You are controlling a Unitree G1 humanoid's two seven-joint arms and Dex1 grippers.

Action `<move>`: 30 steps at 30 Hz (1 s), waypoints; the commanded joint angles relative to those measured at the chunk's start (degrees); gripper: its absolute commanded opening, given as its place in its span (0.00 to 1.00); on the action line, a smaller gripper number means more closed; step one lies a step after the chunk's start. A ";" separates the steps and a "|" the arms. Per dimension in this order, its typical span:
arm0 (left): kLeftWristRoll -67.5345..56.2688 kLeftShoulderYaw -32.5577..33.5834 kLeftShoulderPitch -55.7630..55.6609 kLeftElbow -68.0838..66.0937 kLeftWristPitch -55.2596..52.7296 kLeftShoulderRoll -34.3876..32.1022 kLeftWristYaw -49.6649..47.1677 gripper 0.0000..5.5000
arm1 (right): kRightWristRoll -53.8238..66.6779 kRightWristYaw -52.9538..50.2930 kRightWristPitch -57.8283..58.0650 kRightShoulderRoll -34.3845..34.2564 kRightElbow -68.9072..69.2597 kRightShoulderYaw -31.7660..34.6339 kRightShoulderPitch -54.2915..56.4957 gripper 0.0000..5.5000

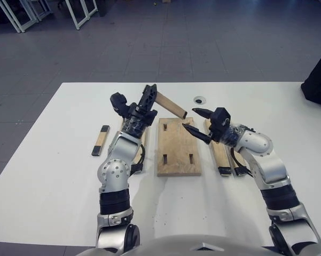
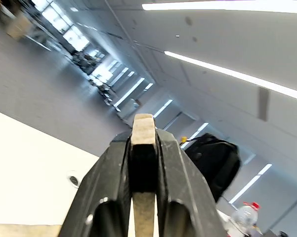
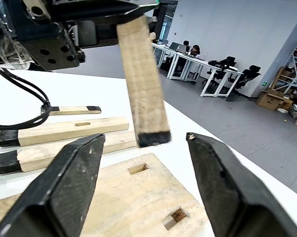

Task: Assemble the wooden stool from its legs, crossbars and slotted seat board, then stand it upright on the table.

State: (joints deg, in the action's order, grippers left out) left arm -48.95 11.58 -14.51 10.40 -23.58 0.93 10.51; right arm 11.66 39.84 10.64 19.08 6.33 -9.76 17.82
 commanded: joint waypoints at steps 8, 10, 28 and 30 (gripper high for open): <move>24.00 3.40 8.54 0.02 9.15 -8.70 -7.49 0.08 | -1.96 -14.99 1.01 -6.31 -1.79 5.61 0.74 0.56; 26.06 4.42 9.56 0.58 9.96 -8.90 -9.01 0.08 | -1.42 -15.06 2.03 -7.40 0.43 4.30 0.02 0.56; 28.42 5.11 11.67 -6.22 10.12 -8.83 -7.64 0.08 | 0.15 -16.19 5.13 -8.82 2.81 5.16 0.34 0.56; 29.37 3.74 11.93 -6.59 9.04 -9.33 -7.04 0.08 | 0.07 -15.95 5.38 -8.24 3.00 5.29 0.62 0.56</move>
State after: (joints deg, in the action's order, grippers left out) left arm -21.07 16.70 -3.44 5.91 -11.20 -7.74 3.21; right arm 11.45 23.78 15.04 10.08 8.48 -5.08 17.20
